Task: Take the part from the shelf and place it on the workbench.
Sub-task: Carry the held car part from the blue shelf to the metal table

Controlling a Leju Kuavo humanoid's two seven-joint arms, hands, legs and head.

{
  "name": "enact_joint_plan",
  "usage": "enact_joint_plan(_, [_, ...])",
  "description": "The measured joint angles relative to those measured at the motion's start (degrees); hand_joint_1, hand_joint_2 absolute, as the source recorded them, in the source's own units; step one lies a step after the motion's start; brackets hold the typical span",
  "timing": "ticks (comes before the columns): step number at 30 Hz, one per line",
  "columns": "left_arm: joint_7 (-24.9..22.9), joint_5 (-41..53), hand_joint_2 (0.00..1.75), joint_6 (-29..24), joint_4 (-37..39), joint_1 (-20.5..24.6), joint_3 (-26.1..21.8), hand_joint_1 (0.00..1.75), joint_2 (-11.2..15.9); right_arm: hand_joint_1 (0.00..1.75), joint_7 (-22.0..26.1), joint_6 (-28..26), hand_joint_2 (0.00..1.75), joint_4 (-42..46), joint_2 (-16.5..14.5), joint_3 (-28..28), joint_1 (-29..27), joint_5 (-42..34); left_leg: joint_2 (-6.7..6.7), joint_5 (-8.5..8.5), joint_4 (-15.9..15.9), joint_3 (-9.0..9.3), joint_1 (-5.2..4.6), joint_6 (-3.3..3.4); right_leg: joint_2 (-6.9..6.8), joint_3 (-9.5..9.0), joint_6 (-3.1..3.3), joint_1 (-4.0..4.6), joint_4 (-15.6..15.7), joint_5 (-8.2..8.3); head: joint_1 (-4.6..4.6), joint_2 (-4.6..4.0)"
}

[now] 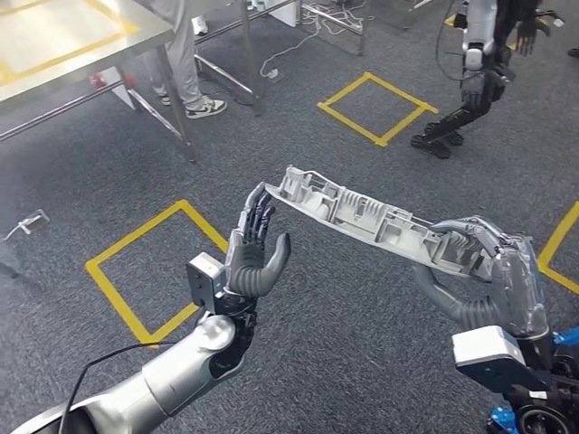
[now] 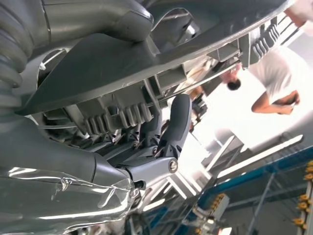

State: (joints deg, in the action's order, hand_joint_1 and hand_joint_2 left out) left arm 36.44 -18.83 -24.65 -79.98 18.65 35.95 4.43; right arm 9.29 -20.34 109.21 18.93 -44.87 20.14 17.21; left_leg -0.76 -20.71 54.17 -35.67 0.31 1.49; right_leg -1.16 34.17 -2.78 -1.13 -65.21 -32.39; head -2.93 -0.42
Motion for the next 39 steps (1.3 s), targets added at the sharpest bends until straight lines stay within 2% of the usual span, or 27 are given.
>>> enact_joint_plan(1, [0.0,-0.2,1.75,-0.3,0.0,0.0,0.2,0.00,0.0,1.75,0.1,0.0,1.75,-0.1,0.0,0.0,0.0,-0.2,-0.75,-0.02,0.0,0.03,-0.05,0.11,0.55,2.19,0.03,0.06,-4.1,-1.34,0.13,0.00])
enact_joint_plan(2, [0.0,-0.4,1.75,-0.6,0.0,-0.1,0.4,0.00,0.0,1.75,0.1,0.0,1.75,-0.2,0.0,-0.1,0.0,-0.4,-1.59,-0.04,0.0,0.08,-0.11,0.15,0.81,3.76,0.09,0.10,-6.7,-1.70,0.16,0.00])
enact_joint_plan(3, [0.0,-0.6,1.75,-0.8,0.0,-0.3,0.6,0.00,0.0,1.75,0.1,0.0,1.75,-0.3,0.0,-0.1,0.0,-0.5,-2.50,-0.07,0.1,0.17,-0.16,0.16,0.96,4.35,0.21,0.10,-7.1,-0.89,0.16,0.00])
enact_joint_plan(5, [0.0,-0.8,1.75,-1.0,0.0,-0.6,0.8,0.00,0.0,1.75,0.0,0.1,1.75,-0.5,0.0,-0.1,0.0,-0.7,-4.36,-0.14,0.2,0.43,-0.17,0.11,2.10,2.49,0.67,0.07,-1.3,3.67,0.20,0.00])
enact_joint_plan(7, [0.1,-0.8,1.75,-1.1,0.0,-0.6,0.9,0.00,0.0,1.75,0.0,0.1,1.75,-0.6,0.0,-0.2,0.2,-0.8,-6.04,-0.20,0.4,0.35,-0.23,-0.17,5.09,-0.66,1.18,-0.18,6.4,7.22,0.21,0.00])
enact_joint_plan(9, [0.1,-1.0,1.75,-1.3,0.0,-0.8,1.1,0.00,0.1,1.75,0.0,0.1,1.75,-0.7,0.0,-0.4,0.4,-0.8,-7.56,0.02,0.5,-0.18,-0.06,-0.80,6.39,-2.30,1.36,-0.26,9.6,7.49,0.15,0.00])
enact_joint_plan(11, [0.2,-1.1,1.75,-1.4,0.0,-1.2,1.1,0.00,0.3,1.75,-0.1,0.1,1.75,-0.8,0.0,-0.7,0.9,-0.9,-8.75,0.26,0.4,-0.59,0.13,-1.53,4.90,-2.90,1.52,-0.31,10.4,7.40,0.08,0.00])
enact_joint_plan(12, [0.3,-1.1,1.75,-1.5,-0.1,-1.5,1.1,0.00,0.5,1.75,-0.4,0.1,1.75,-0.8,-0.1,-0.9,1.2,-1.0,-7.99,-0.12,0.9,-0.88,-0.01,-1.87,4.09,-3.19,1.74,-0.43,10.7,7.54,-0.10,0.00])
enact_joint_plan(13, [0.3,-0.9,1.75,-1.6,-0.2,-1.8,1.1,0.00,0.7,1.75,-0.7,0.2,1.75,-0.9,-0.2,-1.0,1.4,-1.0,-6.36,-1.14,2.6,-1.68,-0.17,-2.18,3.21,-3.45,2.01,-0.56,11.0,7.67,-0.37,0.00])
enact_joint_plan(15, [0.3,-0.3,1.75,-1.9,-0.6,-2.4,1.1,0.00,1.0,1.75,-1.2,0.6,1.75,-1.0,-0.4,-1.2,1.7,-1.0,-1.95,-4.66,9.5,-5.13,-0.31,-2.73,1.50,-3.73,2.39,-0.48,11.3,7.73,-0.93,0.00])
enact_joint_plan(17, [0.2,0.4,1.75,-2.2,-1.0,-3.4,1.1,0.00,1.2,1.75,-1.2,1.1,1.75,-1.2,-0.8,-1.5,1.8,-1.1,-0.04,-7.08,16.6,-8.92,-0.06,-3.10,-0.28,-3.77,2.51,-0.35,11.3,7.56,-1.09,0.00])
enact_joint_plan(18, [0.2,0.7,1.75,-2.3,-1.2,-3.9,1.1,0.00,1.3,1.75,-1.0,1.4,1.75,-1.4,-1.0,-1.6,1.8,-1.1,0.28,-6.82,17.5,-9.51,0.06,-3.22,-1.17,-3.84,2.50,-0.34,11.3,7.43,-1.14,0.00])
enact_joint_plan(19, [0.1,0.9,1.75,-2.4,-1.4,-4.4,1.1,0.00,1.4,1.75,-0.8,1.6,1.75,-1.6,-1.2,-1.7,1.8,-1.2,0.58,-5.50,15.9,-8.77,0.14,-3.27,-2.01,-3.98,2.41,-0.35,11.3,7.27,-1.22,0.00])
enact_joint_plan(21, [0.1,1.1,1.75,-2.6,-2.0,-4.9,1.0,0.00,1.6,1.75,-0.5,1.9,1.75,-1.9,-1.6,-1.9,1.8,-1.4,2.70,-1.74,7.7,-4.49,0.10,-3.12,-3.59,-4.44,2.01,-0.28,11.3,6.84,-1.49,0.00])
enact_joint_plan(23, [0.1,1.3,1.75,-2.6,-2.6,-5.0,0.9,0.00,1.7,1.75,-0.2,2.0,1.75,-2.1,-1.9,-1.9,1.9,-1.5,4.69,0.12,1.5,-1.16,-0.34,-2.38,-4.95,-4.84,1.43,0.16,11.2,6.30,-1.64,0.00])
enact_joint_plan(24, [0.1,1.5,1.75,-2.6,-2.8,-5.1,0.9,0.00,1.7,1.75,-0.1,2.1,1.75,-2.2,-2.0,-2.0,2.0,-1.5,4.90,0.09,0.5,-0.70,-0.57,-1.94,-5.59,-5.03,1.15,0.39,11.2,6.07,-1.54,0.00])
enact_joint_plan(26, [0.0,1.8,1.75,-2.6,-3.2,-5.4,0.7,0.00,1.8,1.75,0.3,2.3,1.75,-2.4,-2.3,-2.0,2.0,-1.7,3.29,-0.08,0.4,-0.62,-0.62,-1.08,-6.79,-5.51,0.58,0.48,11.3,5.58,-1.18,0.00])
enact_joint_plan(27, [-0.1,2.1,1.75,-2.6,-3.4,-5.6,0.7,0.00,1.8,1.75,0.4,2.5,1.75,-2.4,-2.4,-1.9,2.0,-1.7,2.51,-0.14,0.3,-0.46,-0.49,-0.73,-6.19,-5.56,0.30,0.34,10.9,5.00,-1.05,0.00])
enact_joint_plan(29, [-0.2,2.3,1.75,-2.6,-3.9,-5.8,0.6,0.00,1.8,1.75,0.7,2.6,1.75,-2.5,-2.5,-1.9,2.0,-1.8,1.14,-0.16,0.1,-0.04,-0.14,-0.06,-2.91,-3.95,0.00,0.07,6.8,2.32,-0.61,0.00])
enact_joint_plan(30, [-0.2,2.4,1.75,-2.6,-4.0,-5.9,0.6,0.00,1.8,1.75,0.8,2.7,1.75,-2.6,-2.5,-1.9,2.0,-1.9,0.44,-0.20,0.1,0.05,-0.13,0.17,-0.93,-2.06,-0.04,0.05,2.7,0.36,-0.33,0.00])
enact_joint_plan(31, [-0.3,2.5,1.75,-2.6,-4.0,-6.0,0.5,0.00,1.8,1.75,0.9,2.7,1.75,-2.7,-2.5,-1.9,1.9,-1.9,-0.28,-0.24,0.1,0.09,-0.17,0.35,0.17,0.17,-0.05,0.09,-1.8,-1.42,-0.13,0.00])
enact_joint_plan(32, [-0.4,2.5,1.75,-2.6,-4.1,-6.1,0.5,0.00,1.8,1.75,0.9,2.7,1.75,-2.8,-2.5,-1.9,1.8,-2.0,-1.12,-0.26,0.1,0.13,-0.24,0.42,0.68,2.17,-0.05,0.13,-5.5,-2.47,-0.05,0.00])
enact_joint_plan(33, [-0.4,2.5,1.75,-2.6,-4.1,-6.2,0.5,0.00,1.8,1.75,0.9,2.8,1.75,-3.0,-2.5,-1.9,1.7,-2.0,-2.03,-0.29,0.2,0.21,-0.32,0.45,0.90,3.33,0.02,0.16,-7.2,-2.28,-0.02,0.00])
enact_joint_plan(34, [-0.5,2.5,1.75,-2.6,-4.2,-6.3,0.5,0.00,1.8,1.75,0.9,2.8,1.75,-3.1,-2.5,-1.9,1.7,-2.0,-2.97,-0.31,0.2,0.33,-0.38,0.47,1.05,3.39,0.18,0.16,-6.5,-0.90,-0.02,0.00])
enact_joint_plan(35, [-0.5,2.5,1.75,-2.6,-4.3,-6.4,0.5,0.00,1.8,1.75,0.9,2.8,1.75,-3.1,-2.5,-1.9,1.6,-2.0,-3.94,-0.34,0.3,0.46,-0.41,0.46,1.44,2.43,0.43,0.16,-3.5,1.47,0.01,0.00])
enact_joint_plan(37, [-0.5,2.5,1.75,-2.6,-4.6,-6.4,0.5,0.00,1.8,1.75,0.9,2.8,1.75,-3.2,-2.5,-1.9,1.6,-2.0,-5.65,-0.40,0.4,0.51,-0.43,0.32,4.09,-0.46,1.14,0.04,4.5,6.09,0.09,0.00])
enact_joint_plan(39, [-0.7,2.5,1.75,-2.5,-4.8,-6.5,0.5,0.00,1.8,1.75,0.9,2.8,1.75,-3.2,-2.5,-1.9,1.7,-2.0,-7.09,-0.25,0.6,0.00,-0.28,-0.13,6.16,-2.43,1.61,0.00,9.3,7.38,0.22,0.00])
